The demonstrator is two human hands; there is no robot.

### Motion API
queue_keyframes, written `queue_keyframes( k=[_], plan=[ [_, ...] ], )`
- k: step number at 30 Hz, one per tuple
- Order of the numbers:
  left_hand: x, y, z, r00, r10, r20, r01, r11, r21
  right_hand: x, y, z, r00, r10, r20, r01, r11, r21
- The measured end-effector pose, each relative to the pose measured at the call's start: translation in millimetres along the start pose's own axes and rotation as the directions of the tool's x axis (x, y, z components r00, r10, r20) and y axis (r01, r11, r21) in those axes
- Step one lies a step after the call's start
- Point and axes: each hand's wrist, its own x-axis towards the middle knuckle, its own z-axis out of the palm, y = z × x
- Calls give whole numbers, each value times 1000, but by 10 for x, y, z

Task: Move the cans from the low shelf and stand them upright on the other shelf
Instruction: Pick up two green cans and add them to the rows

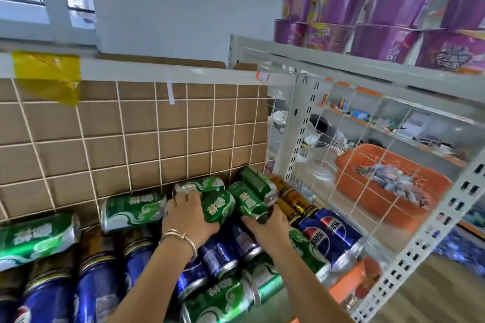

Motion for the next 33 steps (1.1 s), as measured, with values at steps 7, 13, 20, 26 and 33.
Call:
queue_keyframes(
  k=[7, 13, 20, 26, 33],
  plan=[
    [200, 30, -63, 919, -74, 388, 135, 982, -131, 244, 48, 40, 998, 60, 8, -59, 993, -100],
    [11, 81, -21, 924, -125, 361, 301, 820, -487, 114, 42, -143, 992, -22, -121, 37, 992, 119],
    [-180, 179, 44, 926, -177, 333, 369, 244, -897, -39, -186, -430, 998, 66, 4, -40, 567, 823],
    [-388, 421, -65, 951, -49, 306, 310, 103, -945, -185, -405, -569, 917, -198, 347, -263, 355, 897],
    [-830, 347, -279, 962, 2, 274, 274, -17, -962, -342, -508, -567, 726, -342, 597, -380, 523, 763]
  ],
)
